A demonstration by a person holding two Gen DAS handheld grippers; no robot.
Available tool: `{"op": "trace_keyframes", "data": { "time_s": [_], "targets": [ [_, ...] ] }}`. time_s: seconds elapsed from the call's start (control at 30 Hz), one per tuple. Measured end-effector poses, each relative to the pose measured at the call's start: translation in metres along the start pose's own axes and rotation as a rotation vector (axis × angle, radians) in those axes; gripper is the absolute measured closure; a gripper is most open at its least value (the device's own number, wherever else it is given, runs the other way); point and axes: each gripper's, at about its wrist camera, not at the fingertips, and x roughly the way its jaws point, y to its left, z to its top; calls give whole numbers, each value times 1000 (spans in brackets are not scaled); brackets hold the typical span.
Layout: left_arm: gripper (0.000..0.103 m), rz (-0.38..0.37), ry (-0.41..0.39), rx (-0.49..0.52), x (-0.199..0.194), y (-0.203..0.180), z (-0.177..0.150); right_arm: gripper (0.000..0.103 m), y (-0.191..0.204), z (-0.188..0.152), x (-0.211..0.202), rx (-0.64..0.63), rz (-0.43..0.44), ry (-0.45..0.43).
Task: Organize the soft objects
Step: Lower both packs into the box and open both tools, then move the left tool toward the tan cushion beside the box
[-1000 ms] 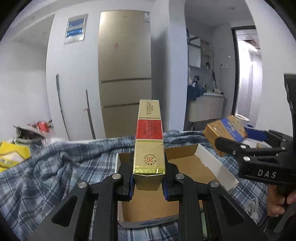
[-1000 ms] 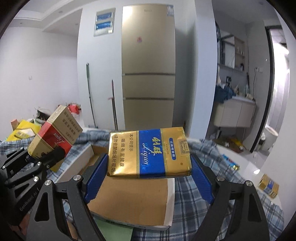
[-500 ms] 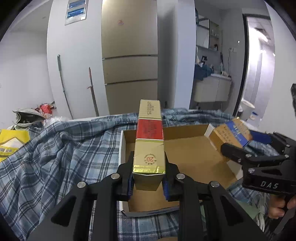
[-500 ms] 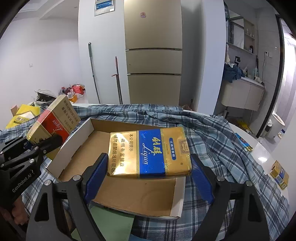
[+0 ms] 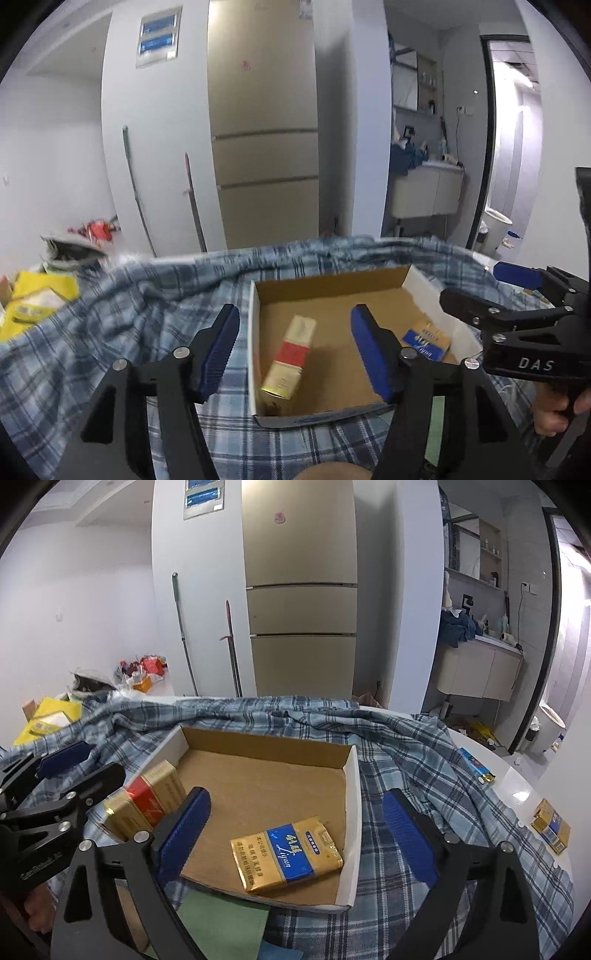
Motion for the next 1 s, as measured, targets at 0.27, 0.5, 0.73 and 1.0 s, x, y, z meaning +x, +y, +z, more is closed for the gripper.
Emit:
{"op": "trace_keyframes", "data": {
  "time_s": [0.27, 0.5, 0.73, 1.0],
  "targets": [
    [38, 25, -123, 9, -64, -2, 5, 9, 12, 7, -53, -34, 23, -79],
    [38, 15, -125, -29, -90, 1, -12, 9, 18, -7, -94, -52, 11, -159],
    [38, 23, -69, -53, -88, 2, -39, 9, 17, -30, -96, -50, 23, -133],
    [38, 20, -35, -59, -72, 1, -53, 9, 10, -56, -75, -33, 23, -56]
  ]
}}
